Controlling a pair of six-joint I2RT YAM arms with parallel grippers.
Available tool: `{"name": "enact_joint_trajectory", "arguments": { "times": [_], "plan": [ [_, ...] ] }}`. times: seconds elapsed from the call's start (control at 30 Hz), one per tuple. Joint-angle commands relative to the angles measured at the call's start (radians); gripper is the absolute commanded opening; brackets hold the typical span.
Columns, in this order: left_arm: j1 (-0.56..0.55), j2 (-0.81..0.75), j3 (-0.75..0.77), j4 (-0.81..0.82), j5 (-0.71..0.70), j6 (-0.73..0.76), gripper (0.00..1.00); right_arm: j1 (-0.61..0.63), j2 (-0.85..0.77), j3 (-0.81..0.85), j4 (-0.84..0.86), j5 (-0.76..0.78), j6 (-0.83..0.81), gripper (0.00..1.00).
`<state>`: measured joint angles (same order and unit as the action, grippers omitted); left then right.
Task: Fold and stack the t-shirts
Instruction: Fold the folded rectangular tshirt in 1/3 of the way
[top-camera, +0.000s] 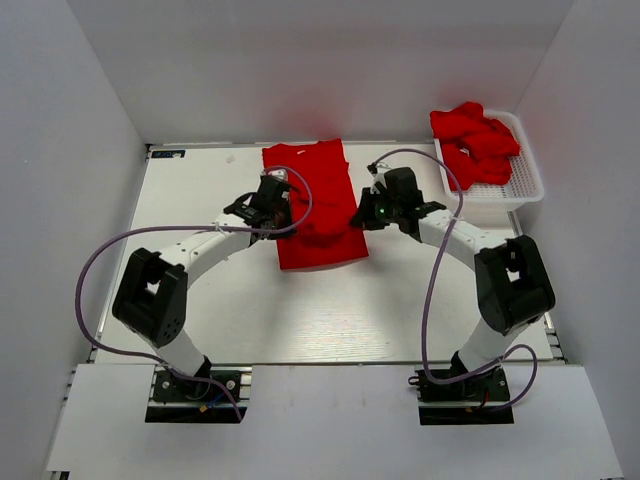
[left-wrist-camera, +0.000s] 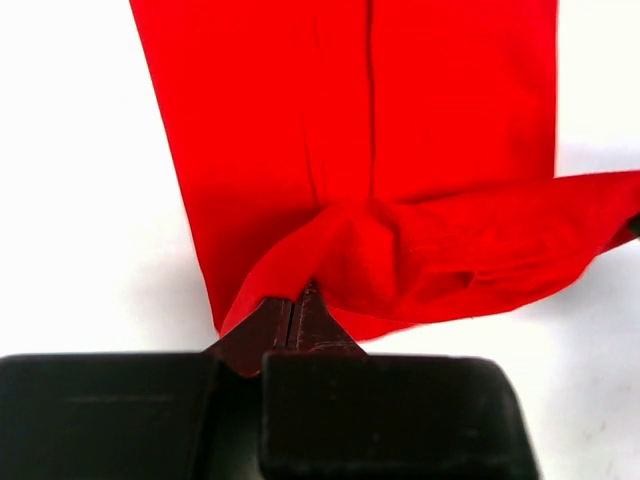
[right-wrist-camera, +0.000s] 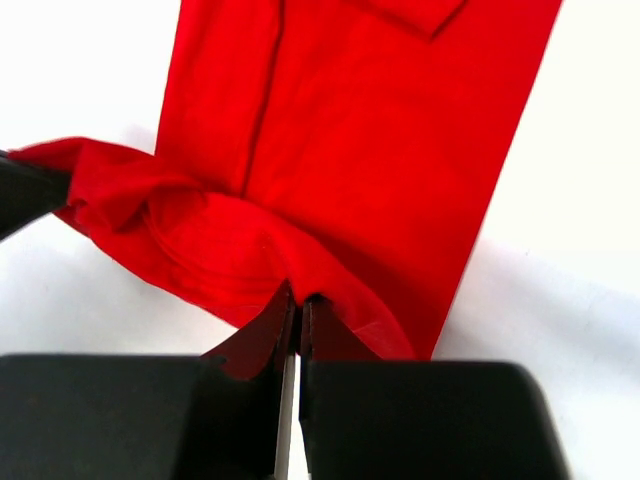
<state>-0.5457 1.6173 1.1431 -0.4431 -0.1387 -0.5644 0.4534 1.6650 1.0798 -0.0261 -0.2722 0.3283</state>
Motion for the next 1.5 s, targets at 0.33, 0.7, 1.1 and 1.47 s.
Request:
{"name": "enact_joint_trajectory", "arguments": {
  "times": [0.33,0.7,1.1,1.47],
  "plan": [
    [0.113,0.134,0.173,0.112,0.016,0.109,0.0,-0.044,0.193,0.327,-0.052,-0.016,-0.078,0.0],
    [0.162,0.236,0.277,0.121,0.051,0.129,0.0,-0.071,0.328,0.482,-0.08,-0.033,-0.098,0.0],
    [0.201,0.335,0.336,0.112,0.08,0.129,0.0,-0.085,0.461,0.597,-0.086,-0.085,-0.072,0.0],
    [0.323,0.519,0.686,0.08,-0.003,0.067,1.0,-0.143,0.725,1.009,-0.006,-0.209,0.098,0.9]
  ]
}}
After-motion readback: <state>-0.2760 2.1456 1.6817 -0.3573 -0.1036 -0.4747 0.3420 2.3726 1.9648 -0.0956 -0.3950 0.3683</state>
